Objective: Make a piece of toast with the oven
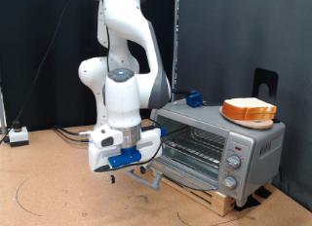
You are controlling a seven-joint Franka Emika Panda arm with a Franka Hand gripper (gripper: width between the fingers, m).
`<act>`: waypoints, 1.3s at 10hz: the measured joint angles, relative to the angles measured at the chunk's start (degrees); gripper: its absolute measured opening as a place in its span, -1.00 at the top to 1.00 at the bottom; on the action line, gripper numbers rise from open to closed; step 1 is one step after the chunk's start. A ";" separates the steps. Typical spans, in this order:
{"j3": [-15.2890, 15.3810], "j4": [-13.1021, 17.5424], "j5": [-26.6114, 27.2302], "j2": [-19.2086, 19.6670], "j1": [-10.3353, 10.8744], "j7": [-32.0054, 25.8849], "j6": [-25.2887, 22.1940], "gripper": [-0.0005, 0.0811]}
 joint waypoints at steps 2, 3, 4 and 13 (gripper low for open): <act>0.08 0.57 0.60 1.58 -0.01 -0.37 0.79 -0.99; 0.00 0.78 0.52 2.56 -0.01 -0.06 1.14 -0.99; -0.11 0.92 0.45 3.64 -0.02 0.31 1.65 -0.99; -2.83 1.05 -3.06 4.28 -2.83 -9.57 4.30 -0.99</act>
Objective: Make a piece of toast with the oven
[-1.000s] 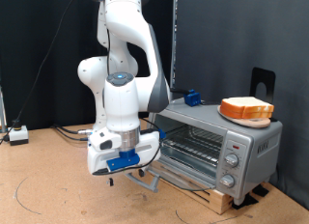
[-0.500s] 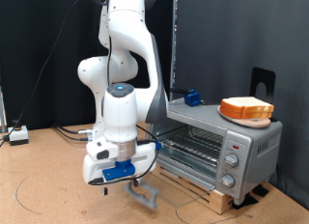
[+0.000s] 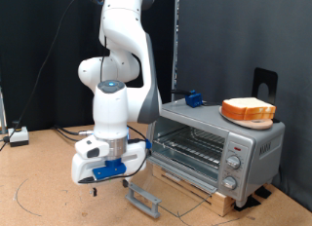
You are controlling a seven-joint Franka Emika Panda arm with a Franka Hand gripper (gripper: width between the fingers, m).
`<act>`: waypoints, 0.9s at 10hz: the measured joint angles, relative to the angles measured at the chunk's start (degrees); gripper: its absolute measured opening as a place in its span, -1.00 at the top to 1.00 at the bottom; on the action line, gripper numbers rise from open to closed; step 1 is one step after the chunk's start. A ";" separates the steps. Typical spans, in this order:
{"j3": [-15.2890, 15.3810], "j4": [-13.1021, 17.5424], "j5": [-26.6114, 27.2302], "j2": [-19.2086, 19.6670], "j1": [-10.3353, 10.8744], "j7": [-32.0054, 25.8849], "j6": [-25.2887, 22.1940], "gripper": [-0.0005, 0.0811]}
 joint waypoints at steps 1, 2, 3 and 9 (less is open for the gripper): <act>-0.62 0.02 -0.92 -2.36 -0.70 -1.61 -3.68 -0.99; -0.59 -0.10 -0.94 -2.24 -0.58 -0.99 -2.96 -0.99; -0.10 0.00 1.48 -2.40 -0.63 -1.95 -4.02 -0.99; 0.33 3.29 14.24 -13.62 -1.14 -12.82 -32.39 -0.99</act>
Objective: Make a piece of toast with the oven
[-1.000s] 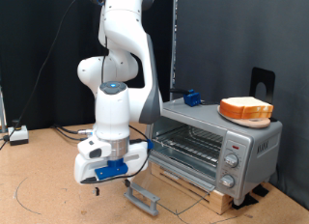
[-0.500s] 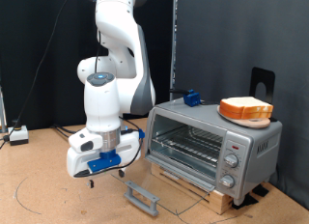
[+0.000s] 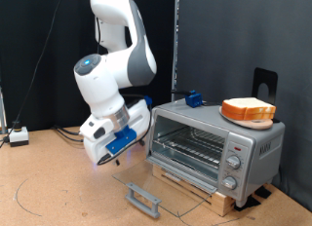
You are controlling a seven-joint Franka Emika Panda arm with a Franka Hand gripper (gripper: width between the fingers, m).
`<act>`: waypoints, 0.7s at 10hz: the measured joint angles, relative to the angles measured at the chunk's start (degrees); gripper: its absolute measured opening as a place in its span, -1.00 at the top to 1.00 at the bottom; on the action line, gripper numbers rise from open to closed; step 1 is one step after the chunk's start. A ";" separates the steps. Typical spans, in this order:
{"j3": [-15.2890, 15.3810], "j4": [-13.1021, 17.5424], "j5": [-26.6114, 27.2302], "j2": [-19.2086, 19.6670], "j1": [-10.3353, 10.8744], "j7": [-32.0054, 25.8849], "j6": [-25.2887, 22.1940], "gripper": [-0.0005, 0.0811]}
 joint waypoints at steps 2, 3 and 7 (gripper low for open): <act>0.04 0.17 -0.12 -3.95 0.01 -0.32 -5.62 -0.99; 0.08 0.17 -0.16 -5.88 0.01 -0.38 -7.79 -0.99; 1.18 -0.27 -2.88 -13.72 -0.13 3.14 -12.38 -0.99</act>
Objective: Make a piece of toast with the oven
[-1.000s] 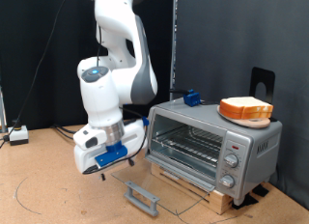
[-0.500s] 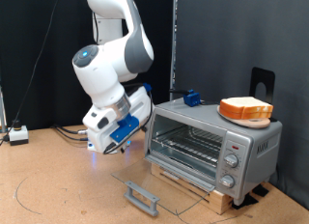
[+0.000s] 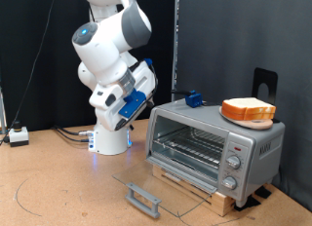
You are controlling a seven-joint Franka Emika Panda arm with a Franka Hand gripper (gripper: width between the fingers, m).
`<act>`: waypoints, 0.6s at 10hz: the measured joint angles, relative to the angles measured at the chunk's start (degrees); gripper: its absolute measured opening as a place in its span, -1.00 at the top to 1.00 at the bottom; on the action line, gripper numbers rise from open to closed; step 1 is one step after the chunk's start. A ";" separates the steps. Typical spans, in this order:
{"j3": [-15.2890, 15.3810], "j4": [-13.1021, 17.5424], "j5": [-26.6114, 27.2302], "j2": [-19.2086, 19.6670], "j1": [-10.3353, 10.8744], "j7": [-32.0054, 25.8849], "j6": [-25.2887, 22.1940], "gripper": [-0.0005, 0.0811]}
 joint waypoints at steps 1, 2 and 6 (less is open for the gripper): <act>1.07 -1.58 -2.15 -2.94 -0.39 3.21 0.96 -0.99; 0.91 -1.56 -1.70 -2.69 -0.37 2.64 0.61 -0.99; 0.32 -0.50 9.02 -4.75 4.12 -17.93 -6.42 -0.99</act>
